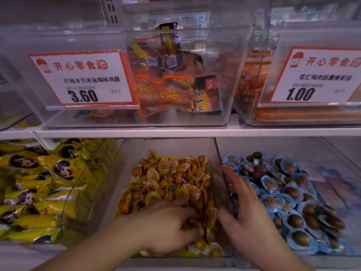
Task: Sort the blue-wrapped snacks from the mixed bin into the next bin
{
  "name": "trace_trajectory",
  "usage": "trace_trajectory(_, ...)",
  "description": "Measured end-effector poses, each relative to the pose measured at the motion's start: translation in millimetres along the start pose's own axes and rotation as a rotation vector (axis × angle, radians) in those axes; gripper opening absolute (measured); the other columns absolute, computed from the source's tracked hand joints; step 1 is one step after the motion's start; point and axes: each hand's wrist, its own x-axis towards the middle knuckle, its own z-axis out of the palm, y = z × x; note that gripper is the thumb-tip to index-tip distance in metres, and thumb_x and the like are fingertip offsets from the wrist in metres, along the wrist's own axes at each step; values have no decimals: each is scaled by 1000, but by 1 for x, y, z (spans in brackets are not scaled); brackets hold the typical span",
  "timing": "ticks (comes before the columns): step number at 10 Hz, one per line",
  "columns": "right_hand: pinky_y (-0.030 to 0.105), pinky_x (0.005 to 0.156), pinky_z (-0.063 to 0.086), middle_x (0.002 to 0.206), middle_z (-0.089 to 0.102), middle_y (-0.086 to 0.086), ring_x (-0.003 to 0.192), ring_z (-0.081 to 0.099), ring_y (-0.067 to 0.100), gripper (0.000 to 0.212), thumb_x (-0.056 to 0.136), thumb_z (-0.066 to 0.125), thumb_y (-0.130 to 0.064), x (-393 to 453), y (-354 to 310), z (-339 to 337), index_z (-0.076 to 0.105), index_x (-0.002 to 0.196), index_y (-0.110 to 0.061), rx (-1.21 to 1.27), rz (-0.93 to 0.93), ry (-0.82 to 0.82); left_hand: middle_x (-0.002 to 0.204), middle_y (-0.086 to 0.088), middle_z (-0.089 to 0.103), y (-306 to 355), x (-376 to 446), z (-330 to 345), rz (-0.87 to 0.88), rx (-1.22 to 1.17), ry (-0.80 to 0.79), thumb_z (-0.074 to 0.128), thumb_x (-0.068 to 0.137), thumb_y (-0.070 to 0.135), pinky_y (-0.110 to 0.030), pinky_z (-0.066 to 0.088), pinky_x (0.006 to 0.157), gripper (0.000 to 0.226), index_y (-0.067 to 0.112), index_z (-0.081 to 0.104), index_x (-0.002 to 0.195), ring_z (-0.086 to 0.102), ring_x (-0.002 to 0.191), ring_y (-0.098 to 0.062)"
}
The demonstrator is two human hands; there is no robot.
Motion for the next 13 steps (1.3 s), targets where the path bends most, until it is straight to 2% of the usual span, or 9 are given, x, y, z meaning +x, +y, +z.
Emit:
trace_trajectory(2, 13, 79, 49, 130, 39, -27, 108, 51, -13, 82, 86, 66, -23, 0, -3, 0, 21, 140, -65, 9, -3, 5, 139, 5, 42, -13, 48, 7, -59, 132, -23, 22, 84, 77, -49, 28, 105, 62, 43, 44, 131, 40, 132, -30)
trace_trajectory(3, 18, 80, 52, 129, 39, -26, 106, 51, -15, 78, 87, 66, -26, -1, -4, -1, 22, 138, -65, 15, -8, -3, 164, 10, 14, -34, 70, -4, -92, 202, -5, 20, 87, 79, -50, 12, 119, 69, 49, 24, 150, 14, 150, -25)
trace_trajectory(5, 25, 94, 51, 136, 40, -19, 113, 52, -1, 80, 85, 64, -26, 0, -6, -2, 24, 149, -50, 5, 1, -14, 117, 8, 67, -58, 73, -36, 5, -101, 251, 53, 96, 41, -34, 49, 93, 26, 33, 70, 114, 62, 109, -14)
trace_trajectory(6, 7, 87, 44, 136, 40, -20, 111, 46, -11, 80, 84, 62, -25, 0, -4, -2, 24, 149, -50, 4, -5, -11, 89, 11, 72, -68, 47, -58, -101, -201, 528, 56, 94, 35, -34, 55, 80, 19, 31, 74, 91, 67, 84, -10)
trace_trajectory(7, 3, 83, 38, 138, 39, -21, 105, 41, -17, 79, 83, 62, -28, 0, -3, -2, 24, 148, -51, 6, -4, -9, 114, 9, 64, -67, 9, -49, -241, -210, 585, 54, 93, 50, -35, 52, 91, 23, 37, 64, 108, 63, 105, -14)
trace_trajectory(8, 3, 83, 38, 139, 38, -20, 108, 40, -15, 79, 83, 61, -30, 0, -4, -2, 23, 148, -51, 6, -3, -17, 163, 13, 15, -53, -33, 4, -368, -169, 267, 30, 71, 94, -37, 25, 120, 94, 46, 19, 151, 17, 150, -16)
trace_trajectory(9, 14, 91, 42, 143, 37, -15, 120, 47, 3, 80, 85, 64, -23, 1, -4, 0, 23, 150, -48, 0, 5, -14, 159, 25, -22, -43, -42, 39, -311, -105, 179, 20, 51, 106, -44, -2, 123, 115, 55, -12, 149, -34, 144, -8)
trace_trajectory(12, -5, 74, 36, 145, 43, -9, 109, 43, -4, 73, 90, 61, -23, 0, -5, 5, 26, 151, -43, -57, -26, 51, 163, 16, -19, -27, 44, 14, -150, 10, 256, 43, 65, 95, -67, -10, 114, 111, 49, -7, 152, -19, 151, -19)
trace_trajectory(13, 13, 91, 40, 141, 47, -5, 120, 50, 7, 60, 94, 60, -28, -14, -13, -3, 37, 150, -34, -84, -98, 94, 166, 11, 3, -11, 26, 15, -114, -57, 278, 44, 68, 92, -60, 5, 120, 107, 41, 10, 156, -1, 153, -20)
